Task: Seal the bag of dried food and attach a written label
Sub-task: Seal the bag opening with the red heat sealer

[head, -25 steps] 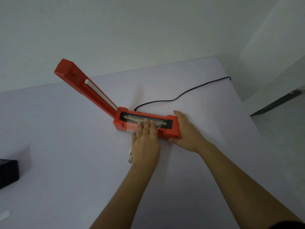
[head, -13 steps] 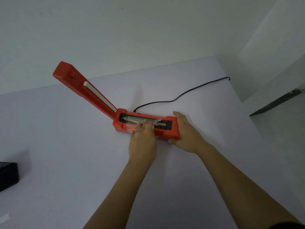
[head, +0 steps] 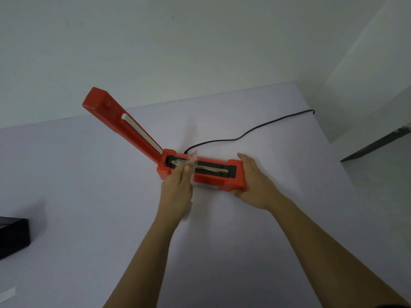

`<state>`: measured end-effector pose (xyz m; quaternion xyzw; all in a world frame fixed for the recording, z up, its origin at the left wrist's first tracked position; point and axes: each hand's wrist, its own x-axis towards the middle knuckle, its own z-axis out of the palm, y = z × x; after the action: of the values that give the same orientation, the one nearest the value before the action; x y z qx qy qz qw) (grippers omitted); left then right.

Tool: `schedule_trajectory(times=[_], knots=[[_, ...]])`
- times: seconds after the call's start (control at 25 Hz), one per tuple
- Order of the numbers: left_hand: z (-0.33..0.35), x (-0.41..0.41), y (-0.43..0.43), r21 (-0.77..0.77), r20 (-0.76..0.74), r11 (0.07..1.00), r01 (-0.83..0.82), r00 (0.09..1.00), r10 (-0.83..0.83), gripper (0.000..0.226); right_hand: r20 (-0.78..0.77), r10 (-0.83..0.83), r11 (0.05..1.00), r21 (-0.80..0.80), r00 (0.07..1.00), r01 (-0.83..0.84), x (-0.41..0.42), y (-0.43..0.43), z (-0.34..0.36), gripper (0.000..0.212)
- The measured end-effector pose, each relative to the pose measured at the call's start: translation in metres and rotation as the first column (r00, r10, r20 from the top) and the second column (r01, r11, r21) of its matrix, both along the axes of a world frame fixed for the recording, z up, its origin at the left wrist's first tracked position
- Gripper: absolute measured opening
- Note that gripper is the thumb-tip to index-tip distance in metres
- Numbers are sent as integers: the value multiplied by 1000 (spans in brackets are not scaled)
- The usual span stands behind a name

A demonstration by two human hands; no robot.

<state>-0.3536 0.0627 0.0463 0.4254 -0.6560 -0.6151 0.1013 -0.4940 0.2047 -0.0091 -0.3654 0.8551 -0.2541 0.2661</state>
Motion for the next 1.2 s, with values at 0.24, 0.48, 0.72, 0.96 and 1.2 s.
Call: schedule_trajectory(times=[0.24,0.48,0.72,0.96,1.2], knots=[[7,16,-26,-8,-22,995,101,995,-101,37,-8,-5,1000,7,1000,5,2,-2,-2,98],[15,23,-42,-70,-8,981,180,984,-180,39,-16,-6,1000,27,1000,7,2,-3,-2,99],[23,37,-54,-146,7,966,212,977,-214,42,-13,-22,999,34,1000,22,2,-4,-2,100],[44,57,-49,-160,-39,976,151,987,-159,40,-21,-15,999,50,1000,16,4,-4,2,100],[49,93,-54,19,-127,997,71,990,-68,31,-322,90,984,174,942,-35,15,-12,22,109]])
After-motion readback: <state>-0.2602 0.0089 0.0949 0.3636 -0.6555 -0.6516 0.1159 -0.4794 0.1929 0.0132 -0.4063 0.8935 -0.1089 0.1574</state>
